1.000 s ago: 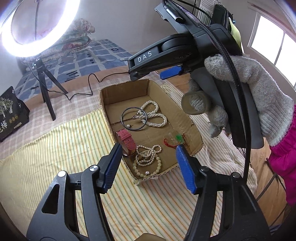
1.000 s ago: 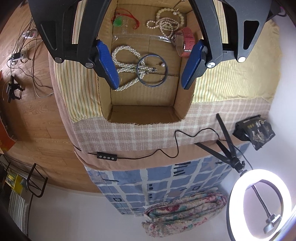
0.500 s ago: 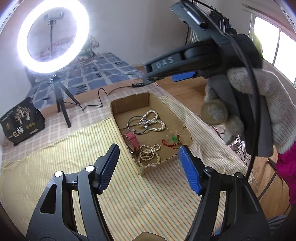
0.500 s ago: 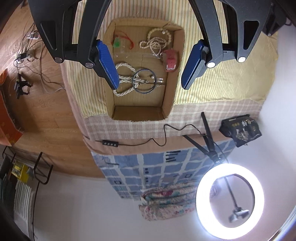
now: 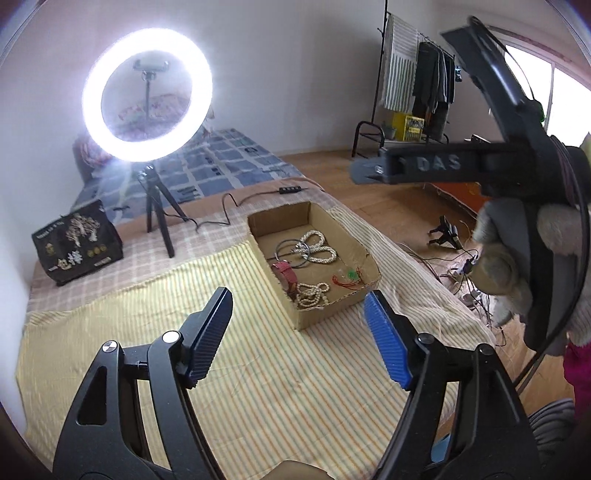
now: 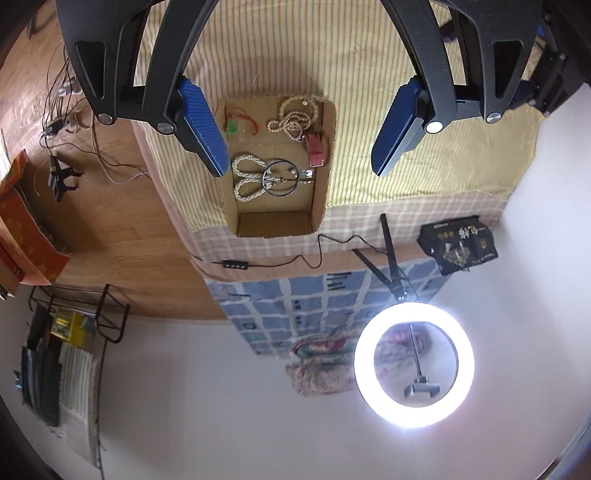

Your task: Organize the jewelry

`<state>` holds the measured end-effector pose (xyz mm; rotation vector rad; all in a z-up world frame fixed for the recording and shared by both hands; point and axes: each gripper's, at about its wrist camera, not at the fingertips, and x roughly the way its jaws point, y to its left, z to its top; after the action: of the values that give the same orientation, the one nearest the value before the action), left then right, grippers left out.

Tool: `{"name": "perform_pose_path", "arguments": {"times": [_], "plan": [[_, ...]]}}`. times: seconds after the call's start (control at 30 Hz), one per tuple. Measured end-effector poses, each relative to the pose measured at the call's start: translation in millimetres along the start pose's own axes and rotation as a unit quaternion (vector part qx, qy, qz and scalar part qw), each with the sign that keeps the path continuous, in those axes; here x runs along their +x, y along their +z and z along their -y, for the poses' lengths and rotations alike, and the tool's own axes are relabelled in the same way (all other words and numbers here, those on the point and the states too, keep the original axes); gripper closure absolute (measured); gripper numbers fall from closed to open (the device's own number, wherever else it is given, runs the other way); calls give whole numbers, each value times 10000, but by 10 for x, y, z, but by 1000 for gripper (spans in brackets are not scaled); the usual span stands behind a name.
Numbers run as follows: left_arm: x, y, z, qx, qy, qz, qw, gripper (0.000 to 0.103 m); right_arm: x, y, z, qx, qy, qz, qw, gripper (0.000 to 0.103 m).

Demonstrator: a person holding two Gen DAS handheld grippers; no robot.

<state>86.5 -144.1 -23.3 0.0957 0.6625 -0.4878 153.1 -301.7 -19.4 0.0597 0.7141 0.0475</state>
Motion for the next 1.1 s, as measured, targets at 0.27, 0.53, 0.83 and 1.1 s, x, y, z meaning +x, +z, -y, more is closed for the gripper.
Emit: {"name": "perform_pose_path", "arguments": {"times": [0.27,0.53,0.83,1.1], "plan": [[-320,-47,-88,-119,144,556,9983,11,-292,-273,-100,-139,-441,590,9972,22],[-392,-79,-92,3,255,728,9970,4,-475,-454,-160,-290,-846,1189,9889,21],[-434,-142,6,185,454,740,9961,0,-615,-521,-155,-225,-1008,1535,9827,18],[-433,-156,-57,100,678,659,9955,0,-567,-552,-189,-217,-1027,1583,9818,17]]}}
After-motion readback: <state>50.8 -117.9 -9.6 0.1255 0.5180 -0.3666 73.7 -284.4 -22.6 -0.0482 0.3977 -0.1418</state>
